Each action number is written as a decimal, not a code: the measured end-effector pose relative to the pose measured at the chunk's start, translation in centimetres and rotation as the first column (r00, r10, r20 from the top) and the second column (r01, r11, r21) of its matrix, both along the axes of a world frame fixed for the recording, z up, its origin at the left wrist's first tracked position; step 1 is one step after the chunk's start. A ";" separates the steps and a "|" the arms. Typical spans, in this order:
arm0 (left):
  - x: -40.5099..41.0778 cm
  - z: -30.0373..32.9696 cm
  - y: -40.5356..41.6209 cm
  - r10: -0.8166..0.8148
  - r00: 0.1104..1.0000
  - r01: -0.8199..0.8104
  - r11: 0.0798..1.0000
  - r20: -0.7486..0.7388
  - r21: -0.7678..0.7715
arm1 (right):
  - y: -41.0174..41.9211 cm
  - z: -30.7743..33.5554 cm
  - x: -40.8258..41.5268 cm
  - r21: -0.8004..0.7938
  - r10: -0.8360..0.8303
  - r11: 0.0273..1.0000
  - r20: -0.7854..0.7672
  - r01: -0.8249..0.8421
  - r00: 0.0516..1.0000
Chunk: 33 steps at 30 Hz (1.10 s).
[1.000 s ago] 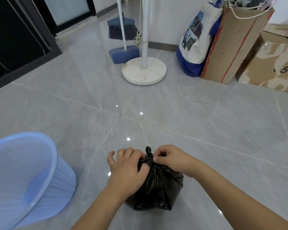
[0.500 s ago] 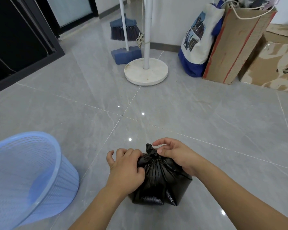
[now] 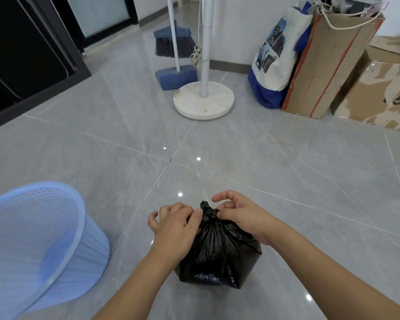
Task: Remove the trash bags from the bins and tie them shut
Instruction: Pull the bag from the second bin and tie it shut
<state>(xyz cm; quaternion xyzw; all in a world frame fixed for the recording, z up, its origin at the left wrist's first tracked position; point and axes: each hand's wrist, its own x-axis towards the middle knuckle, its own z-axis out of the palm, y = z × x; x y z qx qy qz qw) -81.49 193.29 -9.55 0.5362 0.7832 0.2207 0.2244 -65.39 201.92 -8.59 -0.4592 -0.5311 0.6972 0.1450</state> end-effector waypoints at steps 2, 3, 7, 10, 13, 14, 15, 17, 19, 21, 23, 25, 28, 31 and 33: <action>-0.1 0.2 0.2 -0.014 0.998 0.015 1.000 -0.057 0.024 | 0.0 0.0 -0.1 0.025 -0.028 0.999 0.006 0.027 1.000; -0.2 0.3 0.2 -0.040 0.997 0.042 0.999 -0.071 0.031 | 0.0 0.0 -0.2 0.033 -0.046 0.998 0.006 0.045 0.999; 0.0 0.6 0.4 -0.079 0.996 0.081 0.996 -0.044 0.043 | 0.0 0.0 -0.4 0.010 -0.096 0.995 -0.022 0.096 0.995; 0.2 0.5 0.6 -0.036 0.999 0.037 0.999 -0.006 0.033 | -0.2 0.0 -0.5 0.025 -0.071 0.997 -0.018 0.072 0.997; 0.2 0.1 0.6 -0.044 0.999 0.044 0.999 -0.020 0.024 | -0.2 -0.1 -0.4 0.067 -0.042 0.997 0.035 0.040 0.999; 0.2 0.1 0.5 -0.046 0.998 0.047 0.998 -0.032 0.032 | -0.2 -0.1 -0.4 0.084 -0.031 0.996 0.059 0.026 0.998; 0.2 0.0 0.6 -0.046 0.998 0.048 0.998 -0.050 0.045 | -0.2 -0.1 -0.4 0.106 -0.017 0.994 0.089 0.008 0.996; 0.2 0.1 0.5 -0.044 0.993 0.053 0.996 -0.106 0.075 | -0.3 -0.1 -0.5 0.149 0.016 0.988 0.166 -0.041 0.986; 0.2 0.1 0.4 -0.055 0.982 0.073 0.993 -0.179 0.097 | -0.3 0.0 -0.5 0.129 0.062 0.987 0.234 -0.095 0.970; 0.2 0.0 0.1 -0.089 0.957 0.122 0.987 -0.277 0.106 | -0.2 0.4 -0.3 0.001 0.137 0.990 0.234 -0.142 0.963; 0.1 -0.3 -0.1 -0.124 0.920 0.178 0.977 -0.372 0.115 | 0.0 0.6 -0.1 -0.203 0.183 0.967 0.150 -0.151 0.972; 0.1 -0.7 -0.1 -0.137 0.896 0.203 0.972 -0.423 0.114 | 0.1 0.4 0.1 -0.356 0.158 0.927 0.096 -0.114 0.983; 0.4 -1.0 0.1 -0.132 0.893 0.194 0.975 -0.431 0.103 | 0.0 -0.5 0.0 -0.417 0.109 0.907 0.087 -0.064 0.990; 0.2 -1.3 0.1 -0.103 0.909 0.154 0.983 -0.403 0.096 | 0.1 -1.2 0.2 -0.329 0.073 0.944 0.153 -0.019 0.986; -0.3 -1.5 -0.2 -0.110 0.927 0.152 0.984 -0.358 0.092 | 0.2 -1.2 0.5 -0.255 0.068 0.967 0.174 -0.022 0.982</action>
